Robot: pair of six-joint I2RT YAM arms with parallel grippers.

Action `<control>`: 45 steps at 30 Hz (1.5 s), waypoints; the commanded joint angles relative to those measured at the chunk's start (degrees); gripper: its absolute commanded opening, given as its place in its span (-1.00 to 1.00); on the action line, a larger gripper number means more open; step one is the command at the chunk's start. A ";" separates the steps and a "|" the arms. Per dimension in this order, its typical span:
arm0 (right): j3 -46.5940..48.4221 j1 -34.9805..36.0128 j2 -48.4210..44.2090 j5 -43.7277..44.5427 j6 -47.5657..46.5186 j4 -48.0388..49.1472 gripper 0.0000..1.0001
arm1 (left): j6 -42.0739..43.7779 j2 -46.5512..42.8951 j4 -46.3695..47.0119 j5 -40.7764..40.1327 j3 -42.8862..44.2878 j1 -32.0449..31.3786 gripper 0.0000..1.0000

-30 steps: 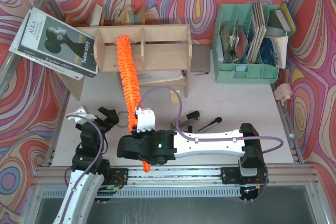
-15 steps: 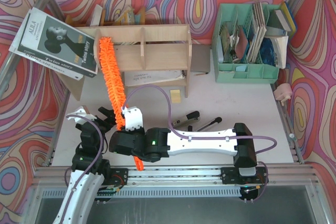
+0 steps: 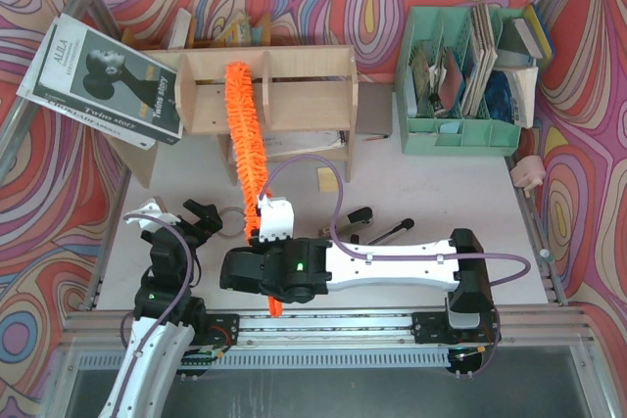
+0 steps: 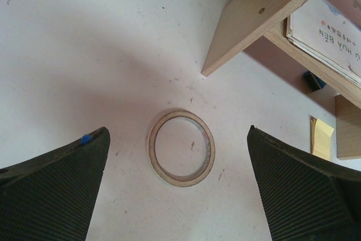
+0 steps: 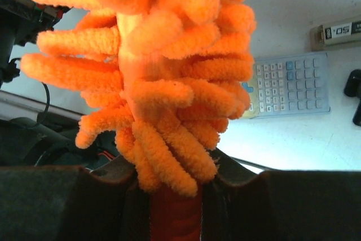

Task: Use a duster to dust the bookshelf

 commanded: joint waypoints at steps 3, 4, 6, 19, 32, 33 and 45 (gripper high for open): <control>-0.54 0.21 -3.66 2.83 -14.45 9.69 -1.00 | -0.17 -0.20 0.46 -0.79 -1.04 0.28 0.97; -1.14 0.47 -5.56 4.00 -15.57 10.16 -1.00 | -0.24 -0.24 0.43 -0.87 -1.10 0.28 0.97; -3.18 0.67 -8.51 6.49 -17.18 11.82 -1.00 | -0.26 -0.29 0.55 -0.73 -1.21 0.28 0.97; -11.11 0.78 -18.58 10.23 -7.27 6.48 -1.00 | -0.26 -0.30 0.60 -0.62 -1.21 0.24 0.97; -17.75 0.11 -17.44 8.97 10.72 -0.43 -1.00 | -0.25 -0.02 0.70 -0.70 -0.95 0.28 0.97; -17.66 -0.07 -17.28 8.90 12.00 -1.56 -1.00 | -0.26 -0.17 0.69 -0.70 -1.03 0.28 0.97; -16.54 -0.81 -13.66 -0.12 -8.44 15.36 -1.00 | -0.21 -0.33 0.52 -0.92 -0.95 0.28 0.97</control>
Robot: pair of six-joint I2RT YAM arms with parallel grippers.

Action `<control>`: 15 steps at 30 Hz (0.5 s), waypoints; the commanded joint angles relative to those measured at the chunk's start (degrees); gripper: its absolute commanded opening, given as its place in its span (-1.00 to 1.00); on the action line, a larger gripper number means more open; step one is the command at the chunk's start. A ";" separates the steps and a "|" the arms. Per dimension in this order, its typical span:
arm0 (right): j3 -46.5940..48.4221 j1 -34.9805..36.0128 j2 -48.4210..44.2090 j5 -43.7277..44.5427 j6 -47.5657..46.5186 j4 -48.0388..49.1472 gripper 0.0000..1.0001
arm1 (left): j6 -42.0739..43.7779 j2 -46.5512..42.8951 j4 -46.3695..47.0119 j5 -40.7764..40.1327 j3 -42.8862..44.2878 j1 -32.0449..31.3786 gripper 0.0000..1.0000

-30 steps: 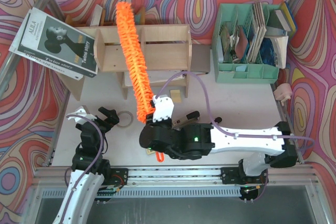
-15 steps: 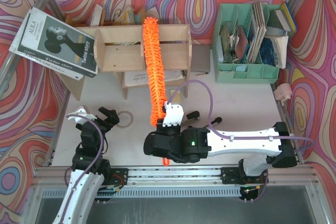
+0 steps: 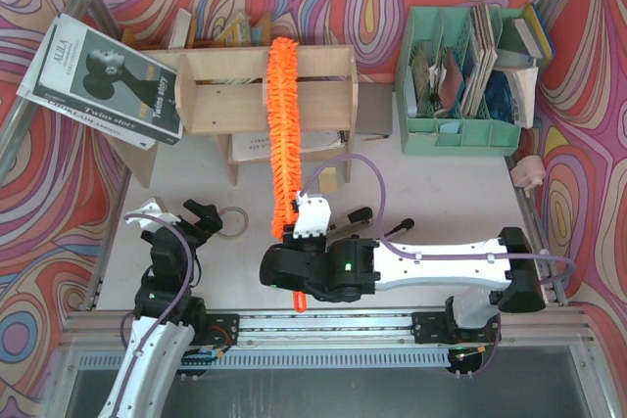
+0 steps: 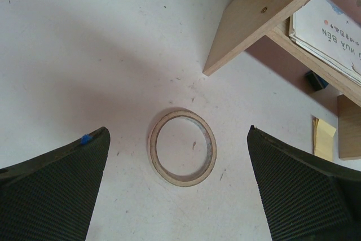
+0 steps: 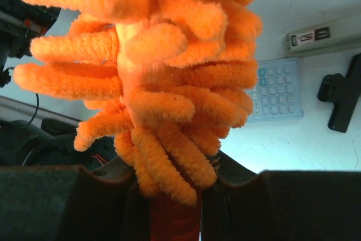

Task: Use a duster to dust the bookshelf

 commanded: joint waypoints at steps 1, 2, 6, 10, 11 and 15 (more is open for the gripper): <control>2.85 -0.33 3.07 -2.79 -8.17 6.34 -1.00 | -0.21 -0.66 0.52 -0.76 -0.86 0.26 0.97; 3.38 -0.33 3.51 -3.12 -8.39 6.05 -1.00 | -0.18 -0.66 0.44 -0.84 -0.76 0.22 0.97; 3.16 -0.37 3.73 -2.89 -7.48 4.89 -1.00 | -0.17 -0.92 0.26 -0.77 -0.81 0.26 0.97; 2.99 -0.64 3.38 0.40 3.39 -5.06 -1.00 | -0.26 -1.10 0.25 -0.78 -0.93 0.26 0.97; 2.67 -0.97 3.13 0.80 6.35 -7.59 -1.00 | -0.26 -1.02 0.33 -0.76 -0.96 0.26 0.97; -0.10 -1.95 1.52 0.63 13.92 -12.73 -1.00 | -0.26 -0.54 0.59 -0.70 -1.01 0.26 0.97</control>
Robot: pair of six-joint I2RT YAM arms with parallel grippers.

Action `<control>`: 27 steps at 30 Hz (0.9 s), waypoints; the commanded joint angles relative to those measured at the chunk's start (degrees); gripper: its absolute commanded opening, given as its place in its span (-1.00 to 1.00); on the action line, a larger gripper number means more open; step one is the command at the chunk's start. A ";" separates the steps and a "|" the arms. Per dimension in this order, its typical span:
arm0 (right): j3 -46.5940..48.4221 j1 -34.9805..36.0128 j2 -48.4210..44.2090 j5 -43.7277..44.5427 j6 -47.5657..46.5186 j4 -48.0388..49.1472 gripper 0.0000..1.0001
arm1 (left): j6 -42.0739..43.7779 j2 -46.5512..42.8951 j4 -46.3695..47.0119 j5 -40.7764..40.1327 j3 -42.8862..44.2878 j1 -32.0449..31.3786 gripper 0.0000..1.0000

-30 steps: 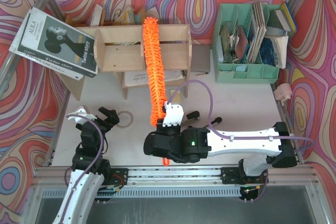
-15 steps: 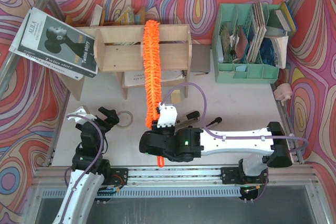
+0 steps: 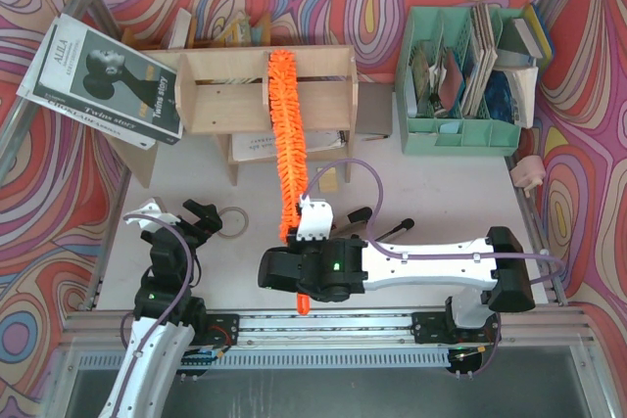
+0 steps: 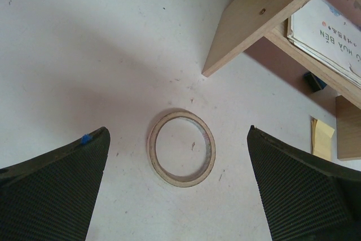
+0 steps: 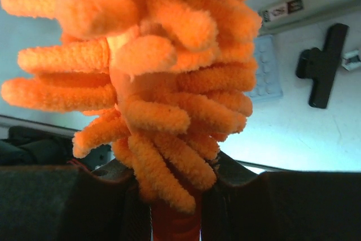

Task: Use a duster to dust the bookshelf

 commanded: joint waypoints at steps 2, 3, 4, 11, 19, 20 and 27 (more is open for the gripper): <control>-2.34 -1.59 -3.11 2.24 12.13 -9.35 -1.00 | -0.23 0.01 0.73 -0.59 -0.95 0.28 0.97; -2.52 -1.77 -3.37 2.28 13.04 -10.01 -1.00 | -0.24 0.06 0.77 -0.57 -1.01 0.28 0.97; -2.49 -1.88 -3.54 2.51 14.06 -10.86 -1.00 | -0.24 0.06 0.77 -0.57 -1.01 0.28 0.97; -1.91 -1.99 -3.73 1.69 3.69 -2.24 -1.00 | -0.24 0.11 0.87 -0.57 -1.01 0.28 0.97; 2.66 -1.51 1.06 -2.85 -7.34 4.26 -1.00 | -0.24 0.15 0.87 -0.75 -0.97 0.28 0.97; 2.76 -1.45 1.25 -3.35 -7.84 4.58 -1.00 | -0.19 0.14 0.87 -0.75 -1.01 0.28 0.97; 2.03 -0.90 0.13 -3.83 -4.44 -0.03 -1.00 | -0.23 0.00 0.78 -0.66 -0.93 0.28 0.97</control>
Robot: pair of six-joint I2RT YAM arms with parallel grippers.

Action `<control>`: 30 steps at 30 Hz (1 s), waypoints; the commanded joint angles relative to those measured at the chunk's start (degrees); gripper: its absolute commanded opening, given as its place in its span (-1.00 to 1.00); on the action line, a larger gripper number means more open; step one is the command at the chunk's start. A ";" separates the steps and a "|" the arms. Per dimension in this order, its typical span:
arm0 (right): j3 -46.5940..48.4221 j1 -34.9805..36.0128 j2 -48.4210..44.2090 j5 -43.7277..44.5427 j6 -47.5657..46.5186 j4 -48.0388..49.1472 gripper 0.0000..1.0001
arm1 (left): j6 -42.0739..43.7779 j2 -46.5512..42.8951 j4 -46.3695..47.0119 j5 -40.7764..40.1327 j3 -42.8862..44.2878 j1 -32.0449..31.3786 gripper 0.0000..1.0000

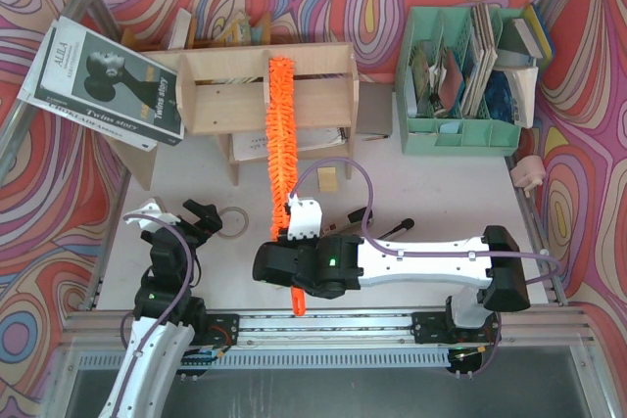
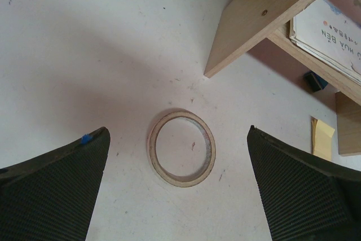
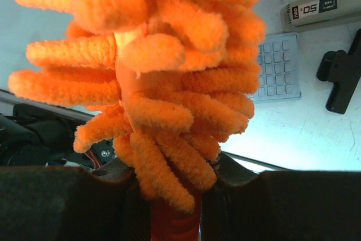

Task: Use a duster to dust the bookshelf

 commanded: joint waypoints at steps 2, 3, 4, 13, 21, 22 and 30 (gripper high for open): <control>0.15 0.28 -1.98 1.90 5.12 -6.63 -1.00 | -0.24 -0.17 0.71 -0.64 -0.93 0.28 0.97; -0.31 0.22 -2.62 2.27 7.57 -9.01 -1.00 | -0.21 -0.18 0.65 -0.65 -0.93 0.28 0.97; -0.83 0.27 -3.30 2.85 10.24 -11.56 -1.00 | -0.23 -0.24 0.61 -0.66 -0.93 0.28 0.97; -3.84 0.27 -7.51 5.39 20.17 -20.19 -1.00 | -0.25 -0.07 0.78 -0.39 -0.94 0.28 0.97; 1.62 0.75 -1.19 1.42 1.63 -5.75 -1.00 | -0.22 -0.46 0.43 -0.75 -0.93 0.28 0.97; 1.90 0.99 -0.76 1.06 -0.20 -4.37 -1.00 | -0.19 -0.44 0.43 -0.75 -0.92 0.28 0.97; 2.24 1.50 -1.31 4.65 7.82 -12.02 -1.00 | -0.23 -0.53 0.43 -0.75 -0.93 0.28 0.97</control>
